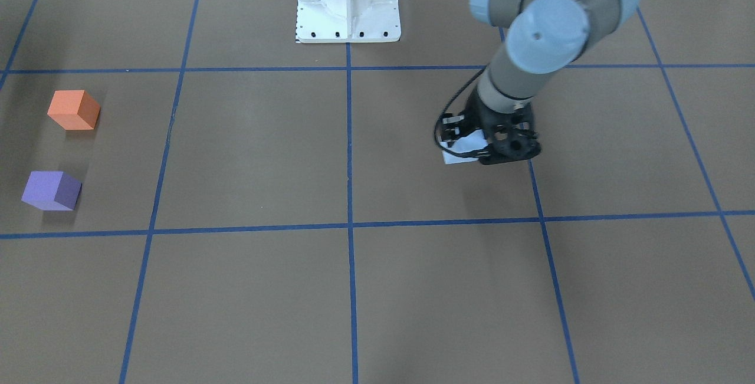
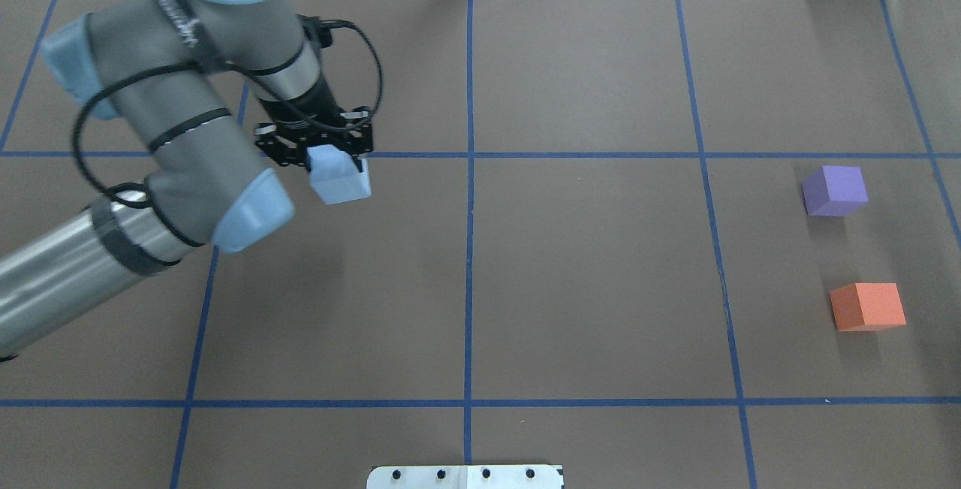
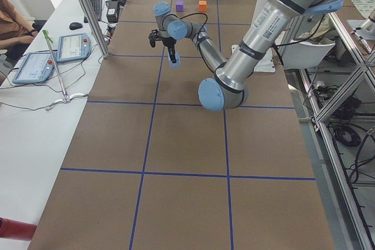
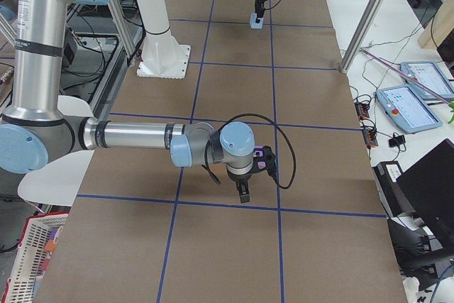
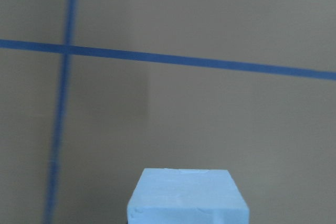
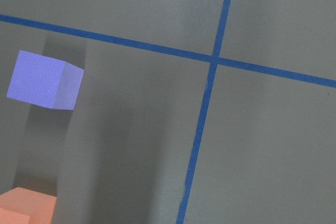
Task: Place blue block between orange and purple blocks
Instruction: 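Carry the light blue cube with the left gripper to the table center, then release the light blue cube and lift the left gripper while the right arm approaches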
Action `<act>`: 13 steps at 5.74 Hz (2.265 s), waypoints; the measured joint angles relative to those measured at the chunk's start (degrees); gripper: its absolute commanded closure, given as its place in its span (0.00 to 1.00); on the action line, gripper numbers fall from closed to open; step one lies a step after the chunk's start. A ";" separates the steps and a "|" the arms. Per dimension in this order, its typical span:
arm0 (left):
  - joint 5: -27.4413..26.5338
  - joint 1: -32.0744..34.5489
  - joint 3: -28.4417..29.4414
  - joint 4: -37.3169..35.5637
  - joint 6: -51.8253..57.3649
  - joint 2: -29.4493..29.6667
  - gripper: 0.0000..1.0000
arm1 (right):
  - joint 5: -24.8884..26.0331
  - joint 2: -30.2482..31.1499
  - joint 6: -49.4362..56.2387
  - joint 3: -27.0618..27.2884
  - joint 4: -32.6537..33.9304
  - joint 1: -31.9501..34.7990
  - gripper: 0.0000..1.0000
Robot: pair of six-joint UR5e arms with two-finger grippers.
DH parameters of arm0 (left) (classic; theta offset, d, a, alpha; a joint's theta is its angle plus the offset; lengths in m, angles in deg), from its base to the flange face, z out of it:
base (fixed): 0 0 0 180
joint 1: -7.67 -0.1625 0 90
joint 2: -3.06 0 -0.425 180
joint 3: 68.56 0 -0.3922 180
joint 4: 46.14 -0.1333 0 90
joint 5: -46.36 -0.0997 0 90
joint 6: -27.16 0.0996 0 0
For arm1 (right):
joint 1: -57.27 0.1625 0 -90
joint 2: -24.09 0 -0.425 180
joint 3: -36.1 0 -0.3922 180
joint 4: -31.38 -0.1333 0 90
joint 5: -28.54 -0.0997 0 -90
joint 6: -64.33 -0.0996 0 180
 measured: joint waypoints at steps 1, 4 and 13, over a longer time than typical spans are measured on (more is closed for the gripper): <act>-0.73 -2.41 8.17 2.75 -3.95 7.08 1.00 | -0.06 0.51 -0.08 -0.06 -1.21 0.00 0.00; -7.39 -7.05 23.88 15.74 -6.85 15.18 1.00 | -0.46 0.48 -0.64 -0.05 -0.98 0.00 0.00; -10.89 -6.61 24.72 14.95 -0.05 15.77 0.00 | -4.83 -1.56 -3.36 0.16 -0.71 -0.26 0.00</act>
